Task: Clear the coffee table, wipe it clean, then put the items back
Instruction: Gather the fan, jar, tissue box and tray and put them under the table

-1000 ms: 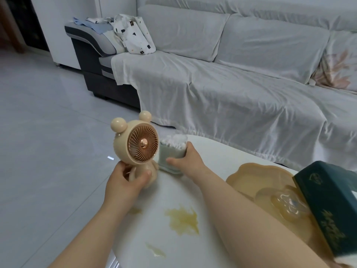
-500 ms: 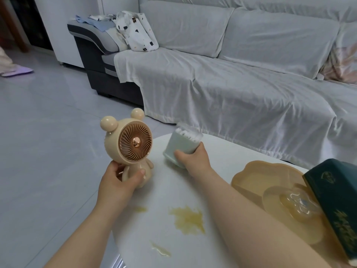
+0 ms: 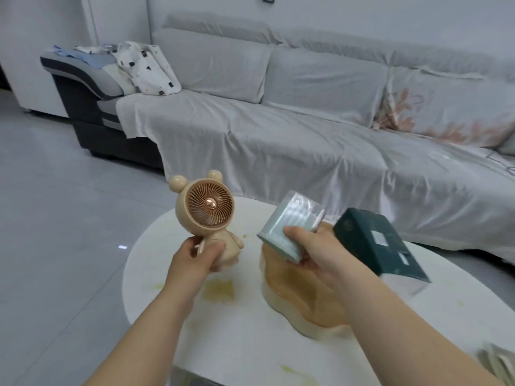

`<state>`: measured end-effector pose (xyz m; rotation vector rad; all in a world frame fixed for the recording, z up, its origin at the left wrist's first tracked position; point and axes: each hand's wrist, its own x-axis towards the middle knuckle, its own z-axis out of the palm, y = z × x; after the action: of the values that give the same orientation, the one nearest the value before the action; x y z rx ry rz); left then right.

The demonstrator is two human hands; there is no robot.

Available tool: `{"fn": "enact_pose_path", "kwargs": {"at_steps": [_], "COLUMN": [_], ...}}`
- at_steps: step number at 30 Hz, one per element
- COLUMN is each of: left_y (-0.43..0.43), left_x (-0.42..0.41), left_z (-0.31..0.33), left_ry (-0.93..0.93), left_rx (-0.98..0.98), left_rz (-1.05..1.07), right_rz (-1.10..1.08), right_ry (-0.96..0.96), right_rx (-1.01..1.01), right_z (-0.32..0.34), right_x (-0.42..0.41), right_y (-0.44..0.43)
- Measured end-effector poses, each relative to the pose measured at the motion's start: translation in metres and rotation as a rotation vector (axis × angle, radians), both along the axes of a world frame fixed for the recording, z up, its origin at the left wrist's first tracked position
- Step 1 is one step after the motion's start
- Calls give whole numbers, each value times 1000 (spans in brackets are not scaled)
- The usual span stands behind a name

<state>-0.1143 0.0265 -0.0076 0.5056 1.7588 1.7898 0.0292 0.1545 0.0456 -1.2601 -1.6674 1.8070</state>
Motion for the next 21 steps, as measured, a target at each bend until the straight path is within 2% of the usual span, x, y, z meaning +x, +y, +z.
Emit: {"fn": "enact_pose_path", "kwargs": {"at_steps": [4,10,13,18,21], "left_y": [17,38,47,56,61], "left_x": [40,70,69,63,65], "left_z": [2,2,3,3,3], "left_ry": [-107,-126,-91,2,71], "left_rx": [-20,-64,-120,-194,-223], "left_rz": [-85,-151,-141,-144,-168], "right_rz": [28,31,-6,-45,-64], "right_ry": [-187,-302,-293,-375,-485], "right_rx": [-29,2,3,188,331], "right_z": [-3,-13,-19,-15,-5], "right_x": [41,61,59,51,44], "right_y": [-10,-16,-16,-8,1]}}
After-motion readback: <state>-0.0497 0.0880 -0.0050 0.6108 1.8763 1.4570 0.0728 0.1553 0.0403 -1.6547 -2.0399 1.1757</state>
